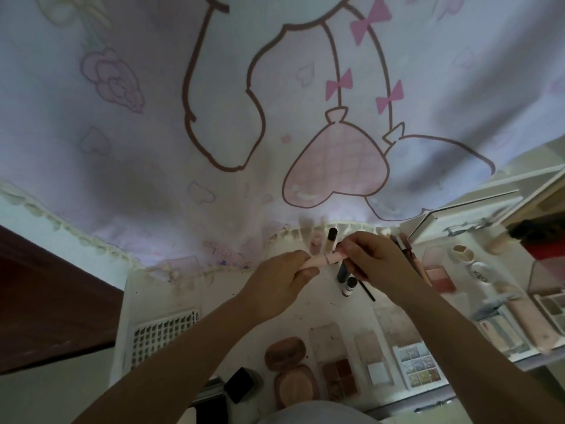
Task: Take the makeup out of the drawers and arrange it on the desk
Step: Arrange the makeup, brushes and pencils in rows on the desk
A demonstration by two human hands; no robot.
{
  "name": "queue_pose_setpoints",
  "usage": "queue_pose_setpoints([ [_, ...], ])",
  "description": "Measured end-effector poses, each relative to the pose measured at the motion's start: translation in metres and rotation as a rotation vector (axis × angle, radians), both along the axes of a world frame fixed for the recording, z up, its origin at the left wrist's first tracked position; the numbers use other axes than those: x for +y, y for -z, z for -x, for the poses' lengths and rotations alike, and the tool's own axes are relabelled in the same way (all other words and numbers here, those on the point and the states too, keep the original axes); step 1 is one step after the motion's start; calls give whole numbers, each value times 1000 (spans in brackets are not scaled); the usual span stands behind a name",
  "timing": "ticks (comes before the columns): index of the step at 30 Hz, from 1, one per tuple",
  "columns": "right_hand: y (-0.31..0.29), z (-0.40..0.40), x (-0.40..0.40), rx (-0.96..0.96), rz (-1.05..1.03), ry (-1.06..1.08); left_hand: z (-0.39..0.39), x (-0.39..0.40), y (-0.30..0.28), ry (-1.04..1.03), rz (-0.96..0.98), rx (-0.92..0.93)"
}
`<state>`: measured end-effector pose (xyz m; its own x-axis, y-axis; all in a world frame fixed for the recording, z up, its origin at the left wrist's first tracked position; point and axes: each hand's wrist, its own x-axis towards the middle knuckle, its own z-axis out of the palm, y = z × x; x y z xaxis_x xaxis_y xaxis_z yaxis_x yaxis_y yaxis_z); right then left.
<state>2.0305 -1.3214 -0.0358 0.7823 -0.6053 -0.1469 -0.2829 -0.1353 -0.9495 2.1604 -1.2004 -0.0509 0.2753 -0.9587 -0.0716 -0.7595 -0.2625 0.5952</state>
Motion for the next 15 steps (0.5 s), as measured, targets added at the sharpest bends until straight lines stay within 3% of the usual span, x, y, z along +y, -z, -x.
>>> queue_pose_setpoints([
  [5, -6, -4, 2, -30, 49, 7, -7, -1, -18, 32, -3, 151],
  [8, -14, 8, -21, -128, 32, 301, -33, 8, -22, -131, 18, 243],
  [10, -24, 19, -40, -135, 67, 416, -50, 18, -23, -239, 17, 210],
  [15, -22, -1, -25, -69, 129, 218, -37, 9, -25, -157, 93, 197],
])
